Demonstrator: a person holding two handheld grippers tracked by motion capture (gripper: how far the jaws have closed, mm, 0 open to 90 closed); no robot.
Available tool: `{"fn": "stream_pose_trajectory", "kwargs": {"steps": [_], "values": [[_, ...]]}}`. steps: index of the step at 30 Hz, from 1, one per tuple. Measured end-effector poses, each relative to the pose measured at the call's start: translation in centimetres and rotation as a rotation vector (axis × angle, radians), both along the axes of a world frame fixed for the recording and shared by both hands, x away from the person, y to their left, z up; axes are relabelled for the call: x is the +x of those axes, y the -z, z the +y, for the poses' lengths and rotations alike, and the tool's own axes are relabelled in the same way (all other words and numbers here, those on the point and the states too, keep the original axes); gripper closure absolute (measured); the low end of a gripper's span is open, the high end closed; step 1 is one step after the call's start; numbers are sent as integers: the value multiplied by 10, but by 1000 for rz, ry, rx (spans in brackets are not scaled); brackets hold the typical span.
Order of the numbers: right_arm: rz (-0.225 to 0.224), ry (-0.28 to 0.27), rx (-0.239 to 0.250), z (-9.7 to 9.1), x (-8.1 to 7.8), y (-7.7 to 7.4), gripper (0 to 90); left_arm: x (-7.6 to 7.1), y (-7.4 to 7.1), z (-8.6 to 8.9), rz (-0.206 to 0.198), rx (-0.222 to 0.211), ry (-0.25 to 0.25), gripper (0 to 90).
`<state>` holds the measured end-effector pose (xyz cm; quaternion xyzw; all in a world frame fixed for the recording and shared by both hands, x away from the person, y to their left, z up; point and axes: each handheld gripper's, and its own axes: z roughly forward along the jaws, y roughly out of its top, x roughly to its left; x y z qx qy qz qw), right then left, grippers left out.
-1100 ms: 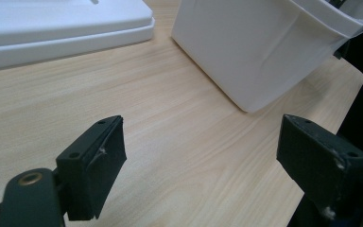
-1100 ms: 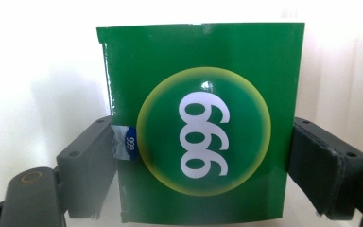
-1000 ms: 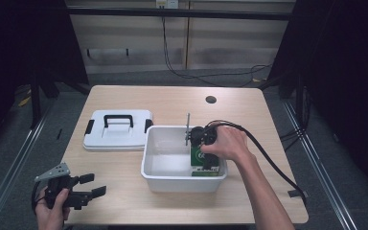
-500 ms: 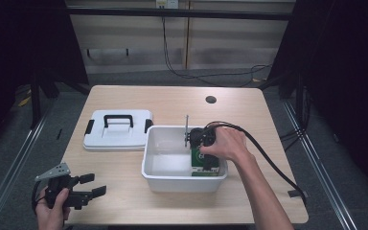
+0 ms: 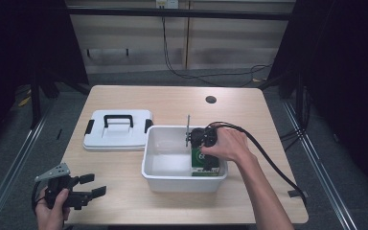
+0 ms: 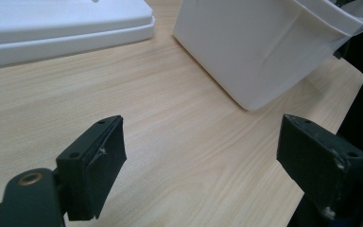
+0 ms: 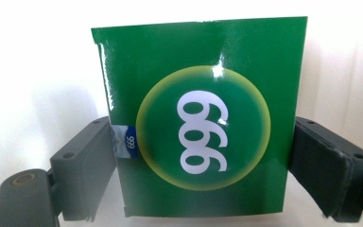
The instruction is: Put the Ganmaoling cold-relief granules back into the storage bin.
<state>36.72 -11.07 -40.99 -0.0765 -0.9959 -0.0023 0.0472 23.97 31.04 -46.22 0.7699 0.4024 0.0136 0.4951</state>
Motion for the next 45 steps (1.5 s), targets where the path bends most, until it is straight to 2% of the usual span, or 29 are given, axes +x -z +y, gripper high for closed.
{"fn": "stream_pose_trajectory", "kwargs": {"steps": [6, 10, 14, 16, 18, 22, 23, 25, 29, 35, 40, 43, 45], "values": [[-6, 11, 28, -4, -1, -7, 132, 0, 0, 0, 1, 5, 2, 163], [-18, 38, 85, -9, -3, -19, 134, 0, 0, 0, -2, 8, 4, 163], [-33, 53, 122, -15, -5, -26, 131, 0, 0, 0, -3, 8, 1, 163], [-55, 60, 188, -20, -6, -28, 127, 0, 0, 0, 2, 3, 0, 163], [-57, 71, 202, -21, -7, -29, 125, 0, 0, 0, -2, 8, 1, 163], [-80, 101, 281, -31, -11, -33, 124, 0, 0, 0, 1, 4, -1, 163], [-99, 120, 328, -38, -15, -36, 124, 0, 1, 0, 2, 6, 0, 163], [-110, 136, 378, -45, -19, -39, 127, 0, 1, -1, 5, 3, -1, 163], [-122, 136, 408, -53, -25, -41, 132, 0, 1, -1, 2, 7, 0, 163], [-168, 168, 544, -72, -37, -42, 132, 0, 1, -1, 4, 10, 2, 163], [-228, 243, 633, -92, -50, -47, 134, 0, 1, -1, 4, 12, 2, 163], [-269, 284, 641, -105, -59, -50, 134, 0, 1, -2, 4, 15, 4, 163], [-275, 305, 659, -116, -63, -48, 134, 1, 1, -1, 4, 11, 4, 163]]}}
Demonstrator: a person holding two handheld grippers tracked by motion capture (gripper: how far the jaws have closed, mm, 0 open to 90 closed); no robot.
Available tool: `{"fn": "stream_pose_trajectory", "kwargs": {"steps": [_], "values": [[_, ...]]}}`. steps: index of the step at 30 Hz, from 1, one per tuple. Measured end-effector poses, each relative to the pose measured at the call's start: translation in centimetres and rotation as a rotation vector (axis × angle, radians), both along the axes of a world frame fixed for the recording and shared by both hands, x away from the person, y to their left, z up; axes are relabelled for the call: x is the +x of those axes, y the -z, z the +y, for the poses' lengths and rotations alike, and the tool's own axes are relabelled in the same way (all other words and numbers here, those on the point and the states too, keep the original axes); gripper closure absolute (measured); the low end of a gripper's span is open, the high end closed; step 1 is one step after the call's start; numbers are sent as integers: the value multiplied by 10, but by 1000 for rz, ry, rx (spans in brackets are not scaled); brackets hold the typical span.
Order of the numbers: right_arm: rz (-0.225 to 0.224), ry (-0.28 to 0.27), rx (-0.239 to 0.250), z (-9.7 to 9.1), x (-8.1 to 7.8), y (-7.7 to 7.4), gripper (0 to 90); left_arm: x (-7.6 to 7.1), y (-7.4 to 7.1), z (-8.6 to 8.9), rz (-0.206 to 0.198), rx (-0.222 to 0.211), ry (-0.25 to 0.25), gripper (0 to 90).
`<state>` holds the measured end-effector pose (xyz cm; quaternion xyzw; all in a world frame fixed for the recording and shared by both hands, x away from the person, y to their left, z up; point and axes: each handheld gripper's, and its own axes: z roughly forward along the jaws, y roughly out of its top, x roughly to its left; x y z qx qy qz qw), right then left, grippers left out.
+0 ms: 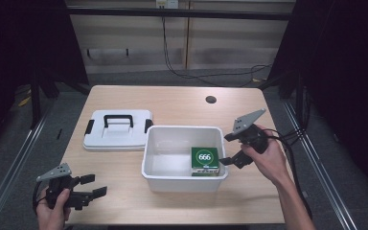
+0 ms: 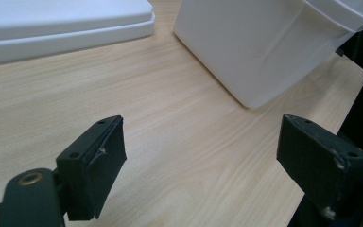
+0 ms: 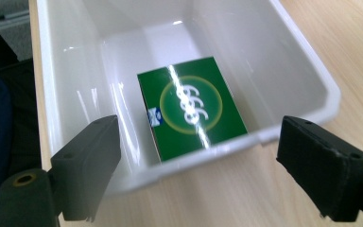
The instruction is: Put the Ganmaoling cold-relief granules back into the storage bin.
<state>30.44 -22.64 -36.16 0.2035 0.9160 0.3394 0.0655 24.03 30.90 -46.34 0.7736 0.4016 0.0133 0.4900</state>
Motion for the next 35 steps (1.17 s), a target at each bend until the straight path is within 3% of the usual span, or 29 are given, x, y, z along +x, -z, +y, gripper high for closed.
{"fn": "stream_pose_trajectory", "kwargs": {"steps": [16, 26, 30, 35], "values": [[-49, 186, 151, -60, -39, 32, 132, 0, 0, 0, 1, 3, -5, 163], [-51, 255, 156, -75, -55, 65, 135, 0, 0, -1, 2, 6, -5, 163], [-67, 287, 189, -79, -57, 78, 134, 0, -1, -1, -1, 4, -4, 163], [-44, 331, 157, -89, -60, 99, 133, 0, 0, 0, 2, 4, 0, 163]]}}
